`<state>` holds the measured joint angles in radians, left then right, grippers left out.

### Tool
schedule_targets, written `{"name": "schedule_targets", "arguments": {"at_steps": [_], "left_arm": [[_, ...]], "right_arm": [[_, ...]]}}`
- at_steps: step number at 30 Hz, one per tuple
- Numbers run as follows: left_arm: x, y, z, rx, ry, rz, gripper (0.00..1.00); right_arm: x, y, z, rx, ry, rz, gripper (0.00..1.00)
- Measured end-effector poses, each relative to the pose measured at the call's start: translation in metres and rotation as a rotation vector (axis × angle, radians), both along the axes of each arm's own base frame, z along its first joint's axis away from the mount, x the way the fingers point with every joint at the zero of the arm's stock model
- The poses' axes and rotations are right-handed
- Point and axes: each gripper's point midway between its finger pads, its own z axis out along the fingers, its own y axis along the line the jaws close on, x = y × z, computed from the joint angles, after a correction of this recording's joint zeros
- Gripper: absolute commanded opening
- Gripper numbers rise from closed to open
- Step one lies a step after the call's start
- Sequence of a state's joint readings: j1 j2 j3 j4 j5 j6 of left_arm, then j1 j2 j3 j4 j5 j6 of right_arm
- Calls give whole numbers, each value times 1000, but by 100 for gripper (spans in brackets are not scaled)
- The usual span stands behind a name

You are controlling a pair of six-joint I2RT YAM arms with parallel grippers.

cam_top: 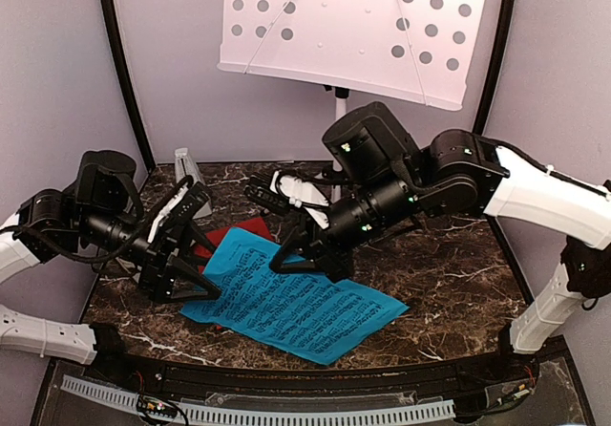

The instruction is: Set up the instrument practice props

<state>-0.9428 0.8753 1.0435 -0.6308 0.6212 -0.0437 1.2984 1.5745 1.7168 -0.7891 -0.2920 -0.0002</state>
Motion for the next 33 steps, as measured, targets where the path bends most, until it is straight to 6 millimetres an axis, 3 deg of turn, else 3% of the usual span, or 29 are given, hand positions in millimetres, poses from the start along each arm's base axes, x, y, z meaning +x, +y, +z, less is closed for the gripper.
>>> {"name": "schedule_targets", "arguments": {"at_steps": [8,18,24,27,30,33], "left_arm": [[-5,-10,-9,27,-1,-45,48],[-5,-17,-5,3,-34,-55,29],[-9,-34,-5,-14,-47,-70,4],[-5,-37,-12,-30,-59,-38,0],[3,-29,-16,-62,-91,39,0],[8,-13,-1,-139,-145,119,0]], "right_arm": [[0,-1,0,-6,-4,4,0],[0,-1,-1,-12,-2,4,0],[1,-1,1,5,-12,-3,0],[3,-5,-1,24,-27,-17,25],[6,-10,0,55,-43,-44,61],[14,-18,5,111,-69,-89,81]]}}
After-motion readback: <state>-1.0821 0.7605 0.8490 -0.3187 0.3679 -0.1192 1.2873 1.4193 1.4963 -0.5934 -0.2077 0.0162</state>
